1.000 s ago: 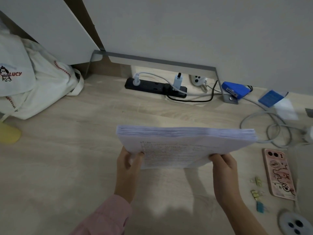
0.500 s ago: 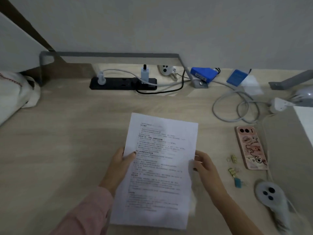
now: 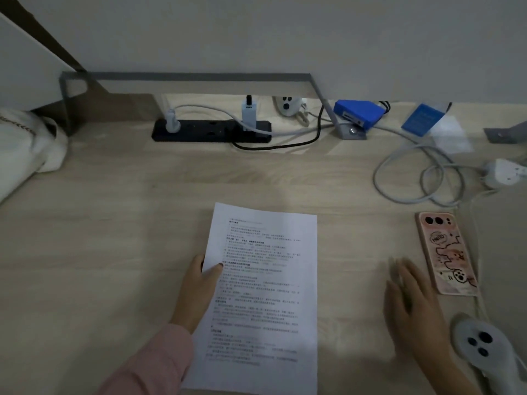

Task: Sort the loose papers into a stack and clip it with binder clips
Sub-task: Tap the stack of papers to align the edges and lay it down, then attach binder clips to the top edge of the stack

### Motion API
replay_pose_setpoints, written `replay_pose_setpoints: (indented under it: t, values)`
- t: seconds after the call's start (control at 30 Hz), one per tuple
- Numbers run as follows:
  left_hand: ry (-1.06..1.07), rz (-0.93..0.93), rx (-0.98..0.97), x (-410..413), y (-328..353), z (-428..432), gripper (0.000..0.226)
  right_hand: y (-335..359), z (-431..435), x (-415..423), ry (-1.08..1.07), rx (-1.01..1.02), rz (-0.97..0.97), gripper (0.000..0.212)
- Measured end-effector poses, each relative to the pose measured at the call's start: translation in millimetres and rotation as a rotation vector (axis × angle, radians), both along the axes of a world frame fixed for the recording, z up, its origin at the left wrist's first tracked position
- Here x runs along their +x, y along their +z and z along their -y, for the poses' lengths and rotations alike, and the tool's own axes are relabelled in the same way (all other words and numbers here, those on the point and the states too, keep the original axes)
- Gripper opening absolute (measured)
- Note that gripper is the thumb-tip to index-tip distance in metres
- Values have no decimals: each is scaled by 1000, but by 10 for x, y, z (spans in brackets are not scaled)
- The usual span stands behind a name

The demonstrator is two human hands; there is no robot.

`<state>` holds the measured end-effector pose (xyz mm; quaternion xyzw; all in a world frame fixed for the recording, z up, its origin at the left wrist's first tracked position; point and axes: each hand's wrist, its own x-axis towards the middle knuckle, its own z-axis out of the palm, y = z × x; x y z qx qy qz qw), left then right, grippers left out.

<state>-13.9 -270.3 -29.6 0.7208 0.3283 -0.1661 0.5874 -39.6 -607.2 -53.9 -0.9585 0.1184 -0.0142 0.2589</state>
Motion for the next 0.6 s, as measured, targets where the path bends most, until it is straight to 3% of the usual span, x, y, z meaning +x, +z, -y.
replay_pose_setpoints:
  t: [0.13,0.5,0.6]
  values:
    - [70,21,45,-78,-38,-97,20,-33,-132,82,44,-25,14,37]
    - [139,161,99,-163,-45,-612,33,-117,-1196,458,269,19,56,38]
    - [123,153,130,-138,-181,-764,31,-166,-1353,497,340,-20,45,47]
